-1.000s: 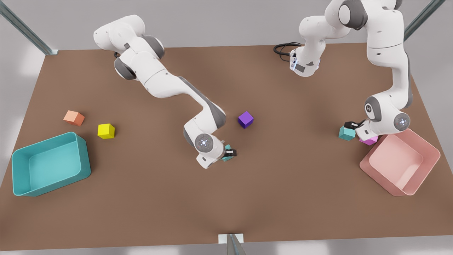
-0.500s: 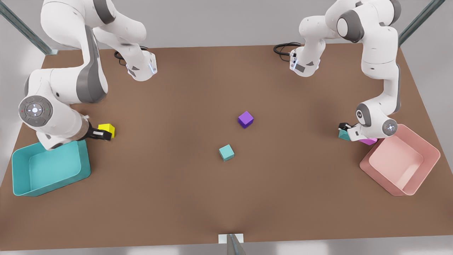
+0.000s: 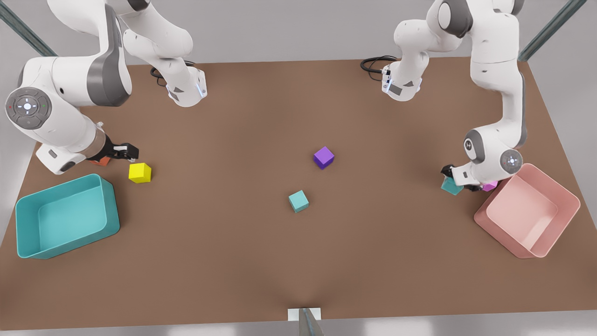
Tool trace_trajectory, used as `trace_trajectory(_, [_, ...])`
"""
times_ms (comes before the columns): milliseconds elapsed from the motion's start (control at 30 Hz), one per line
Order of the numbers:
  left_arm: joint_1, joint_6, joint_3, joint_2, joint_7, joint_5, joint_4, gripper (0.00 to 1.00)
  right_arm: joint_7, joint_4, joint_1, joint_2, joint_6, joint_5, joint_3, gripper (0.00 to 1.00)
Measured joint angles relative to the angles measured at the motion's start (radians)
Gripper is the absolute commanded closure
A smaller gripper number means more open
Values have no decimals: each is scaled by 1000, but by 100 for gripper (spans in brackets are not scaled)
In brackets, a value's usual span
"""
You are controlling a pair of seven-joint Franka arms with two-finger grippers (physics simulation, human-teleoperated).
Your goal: Stack the two blue cubes on top of each other
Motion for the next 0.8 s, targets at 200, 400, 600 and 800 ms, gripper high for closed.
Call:
trace_trajectory(200, [-186,-135,-299,260,-256,-2,486,42,-44,0,-1,0,4,1,0,0])
trace_trajectory(400, [-380,-208,-357,529,-626,0,875,42,-75,-1,0,0,2,2,0,0])
trace_trajectory(600, [-394,-242,-368,567,-920,-4,934,42,-97,-2,0,0,0,3,0,0])
trace_trajectory(800, [-450,-299,-418,566,-1139,-4,935,42,-113,-3,0,0,-3,4,0,0])
